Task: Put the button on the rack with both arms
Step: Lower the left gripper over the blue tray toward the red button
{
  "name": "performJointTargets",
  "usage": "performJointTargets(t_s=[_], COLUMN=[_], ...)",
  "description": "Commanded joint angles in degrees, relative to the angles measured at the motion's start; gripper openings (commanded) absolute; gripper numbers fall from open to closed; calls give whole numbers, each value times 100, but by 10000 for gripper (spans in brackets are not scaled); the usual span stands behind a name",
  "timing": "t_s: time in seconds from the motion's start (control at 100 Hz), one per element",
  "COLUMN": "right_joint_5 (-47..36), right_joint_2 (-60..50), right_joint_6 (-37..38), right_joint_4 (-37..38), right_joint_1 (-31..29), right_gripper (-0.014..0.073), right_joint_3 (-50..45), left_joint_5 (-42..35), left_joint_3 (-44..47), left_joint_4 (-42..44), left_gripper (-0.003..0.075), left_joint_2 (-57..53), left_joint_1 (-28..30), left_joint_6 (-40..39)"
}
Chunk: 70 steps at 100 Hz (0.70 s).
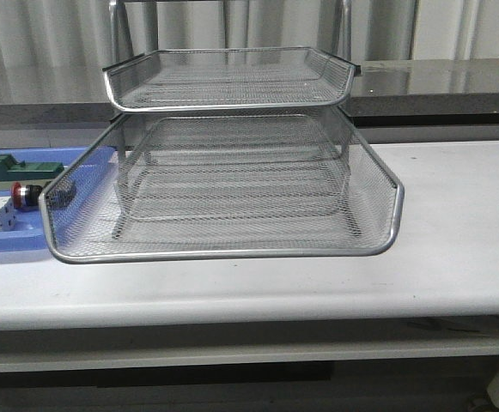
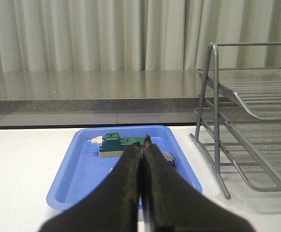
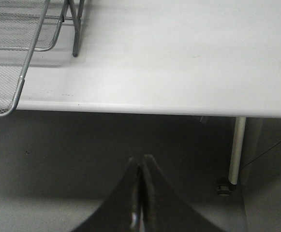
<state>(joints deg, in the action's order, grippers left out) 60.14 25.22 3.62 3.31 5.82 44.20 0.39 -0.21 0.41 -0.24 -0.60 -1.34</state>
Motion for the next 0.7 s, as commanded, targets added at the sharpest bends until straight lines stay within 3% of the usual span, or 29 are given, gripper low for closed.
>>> performJointTargets(t_s=[0.0,0.51,0.69], right_joint_5=[-330,-330,-330], right_joint_2=[33,33,33], right_joint_6=[6,6,6], right_joint_4=[67,67,67], right_joint_1=[-11,-11,-11], right_gripper=[-69,-69,-69], right_joint_3=[186,186,186], left_joint_5=[-459,-783,155], left_joint_3=[323,116,-667], left_joint_4=[-41,-41,-175], left_gripper=[-21,-21,-21], left_joint_2=[-185,-172,300], left_joint_1=[6,6,6], left_joint_6=[-41,-41,-41])
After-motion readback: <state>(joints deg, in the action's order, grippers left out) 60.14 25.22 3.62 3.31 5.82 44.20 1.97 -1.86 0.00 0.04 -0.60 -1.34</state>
